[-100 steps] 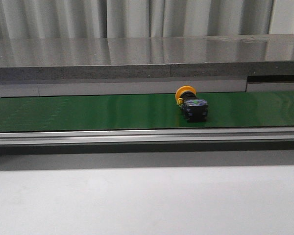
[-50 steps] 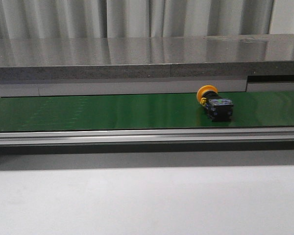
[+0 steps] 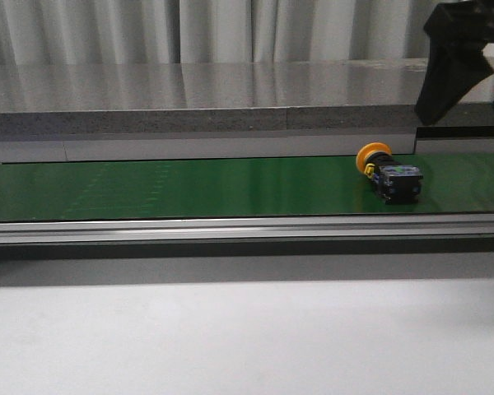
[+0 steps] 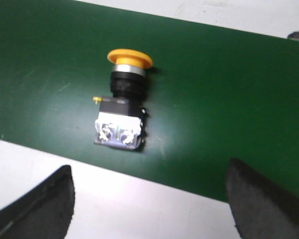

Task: Move button from left to right
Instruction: 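Lower the right gripper onto the switch at the belt's far end, then close the right gripper on the switch and lift it off the belt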

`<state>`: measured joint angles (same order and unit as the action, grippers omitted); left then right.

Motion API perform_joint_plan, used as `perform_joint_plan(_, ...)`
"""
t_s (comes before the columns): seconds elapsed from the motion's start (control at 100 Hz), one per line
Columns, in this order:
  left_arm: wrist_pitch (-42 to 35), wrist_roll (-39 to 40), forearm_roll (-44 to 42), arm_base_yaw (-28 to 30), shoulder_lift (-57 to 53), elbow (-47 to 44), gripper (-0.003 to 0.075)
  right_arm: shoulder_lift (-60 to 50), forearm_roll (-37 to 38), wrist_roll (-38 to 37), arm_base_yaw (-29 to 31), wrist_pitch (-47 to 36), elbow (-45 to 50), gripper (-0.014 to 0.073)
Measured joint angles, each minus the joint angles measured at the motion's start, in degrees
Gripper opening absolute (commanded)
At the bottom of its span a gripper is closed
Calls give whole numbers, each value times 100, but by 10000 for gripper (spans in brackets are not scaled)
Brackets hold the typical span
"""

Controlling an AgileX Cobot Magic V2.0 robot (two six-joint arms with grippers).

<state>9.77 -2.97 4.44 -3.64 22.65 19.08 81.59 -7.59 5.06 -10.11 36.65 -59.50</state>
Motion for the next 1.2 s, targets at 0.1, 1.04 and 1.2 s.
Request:
perform_joint_plan(0.1, 0, 0, 0, 0, 0, 0, -20, 350, 0, 34, -14, -94, -161, 613)
perform_joint_plan(1.04, 0, 0, 0, 0, 0, 0, -20, 1483, 98, 167, -14, -325, -306, 150)
perform_joint_plan(1.2, 0, 0, 0, 0, 0, 0, -20, 1457, 151, 167, -14, -231, -327, 150)
